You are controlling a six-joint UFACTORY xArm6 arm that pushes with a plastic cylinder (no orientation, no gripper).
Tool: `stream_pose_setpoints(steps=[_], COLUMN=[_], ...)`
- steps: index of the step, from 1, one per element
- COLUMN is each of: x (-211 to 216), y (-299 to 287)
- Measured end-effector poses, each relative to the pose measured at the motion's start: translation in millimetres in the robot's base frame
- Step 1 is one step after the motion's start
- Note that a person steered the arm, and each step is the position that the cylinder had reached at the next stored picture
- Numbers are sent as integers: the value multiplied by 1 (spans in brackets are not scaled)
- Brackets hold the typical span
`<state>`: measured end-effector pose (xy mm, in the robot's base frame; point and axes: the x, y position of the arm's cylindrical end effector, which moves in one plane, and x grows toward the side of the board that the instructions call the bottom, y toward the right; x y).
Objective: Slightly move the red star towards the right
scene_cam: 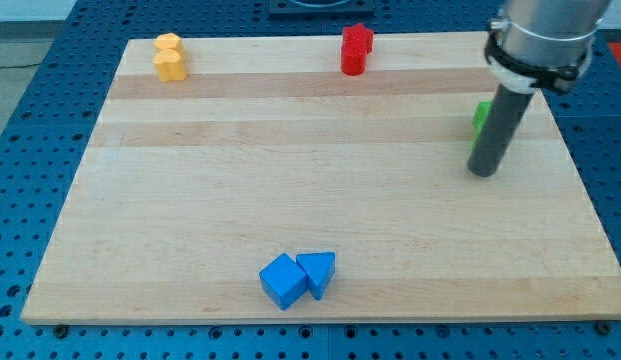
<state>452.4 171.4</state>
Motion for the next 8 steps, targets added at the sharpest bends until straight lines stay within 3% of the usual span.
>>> stream_pose_setpoints(steps=[2, 4, 6, 7, 8], x=[-20, -117, -228, -260, -260], y=[-99, -176, -200, -199, -195])
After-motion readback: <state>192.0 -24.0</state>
